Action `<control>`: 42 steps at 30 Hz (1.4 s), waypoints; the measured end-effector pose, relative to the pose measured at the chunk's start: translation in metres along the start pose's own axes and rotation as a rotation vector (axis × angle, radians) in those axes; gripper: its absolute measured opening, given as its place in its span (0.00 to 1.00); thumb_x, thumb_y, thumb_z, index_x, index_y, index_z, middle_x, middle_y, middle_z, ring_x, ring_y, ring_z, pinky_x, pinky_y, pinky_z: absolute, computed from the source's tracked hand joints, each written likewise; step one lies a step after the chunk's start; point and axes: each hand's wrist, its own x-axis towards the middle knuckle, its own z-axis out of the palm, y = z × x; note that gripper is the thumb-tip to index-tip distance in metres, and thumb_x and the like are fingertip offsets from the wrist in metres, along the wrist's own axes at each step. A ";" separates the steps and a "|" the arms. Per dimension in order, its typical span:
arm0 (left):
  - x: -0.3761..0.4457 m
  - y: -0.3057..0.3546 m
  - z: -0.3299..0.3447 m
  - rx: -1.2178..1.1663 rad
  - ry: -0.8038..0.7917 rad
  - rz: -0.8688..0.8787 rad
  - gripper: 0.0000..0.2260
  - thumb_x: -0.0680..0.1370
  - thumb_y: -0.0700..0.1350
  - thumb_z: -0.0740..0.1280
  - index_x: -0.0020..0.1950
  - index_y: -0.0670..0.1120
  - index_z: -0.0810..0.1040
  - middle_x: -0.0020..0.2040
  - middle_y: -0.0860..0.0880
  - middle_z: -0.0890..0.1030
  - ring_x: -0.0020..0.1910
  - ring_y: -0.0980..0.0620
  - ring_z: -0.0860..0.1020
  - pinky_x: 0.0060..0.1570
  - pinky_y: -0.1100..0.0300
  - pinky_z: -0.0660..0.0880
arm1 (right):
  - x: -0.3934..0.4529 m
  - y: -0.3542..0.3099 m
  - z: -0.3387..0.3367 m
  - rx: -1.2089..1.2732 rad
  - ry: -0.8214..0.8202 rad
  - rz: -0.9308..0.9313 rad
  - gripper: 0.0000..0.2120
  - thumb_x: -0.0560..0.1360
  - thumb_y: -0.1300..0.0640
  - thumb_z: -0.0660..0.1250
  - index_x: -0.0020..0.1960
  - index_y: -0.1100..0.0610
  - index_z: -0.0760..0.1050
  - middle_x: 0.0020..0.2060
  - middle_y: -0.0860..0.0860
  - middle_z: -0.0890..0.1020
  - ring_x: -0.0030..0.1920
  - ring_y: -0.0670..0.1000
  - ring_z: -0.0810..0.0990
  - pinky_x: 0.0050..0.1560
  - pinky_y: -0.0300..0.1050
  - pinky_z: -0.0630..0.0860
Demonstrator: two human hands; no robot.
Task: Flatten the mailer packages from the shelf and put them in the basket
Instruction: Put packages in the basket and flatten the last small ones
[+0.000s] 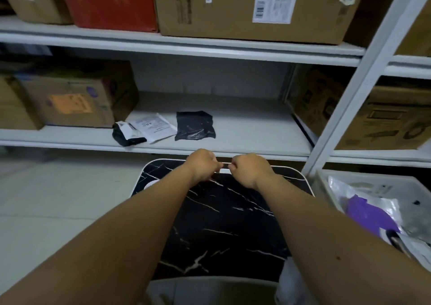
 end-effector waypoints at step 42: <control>0.149 -0.102 0.006 0.000 0.204 -0.122 0.14 0.81 0.40 0.56 0.60 0.35 0.76 0.58 0.37 0.78 0.59 0.39 0.76 0.54 0.54 0.71 | 0.168 -0.054 0.110 -0.139 0.018 0.013 0.21 0.82 0.48 0.52 0.72 0.55 0.63 0.69 0.50 0.68 0.67 0.54 0.64 0.63 0.54 0.65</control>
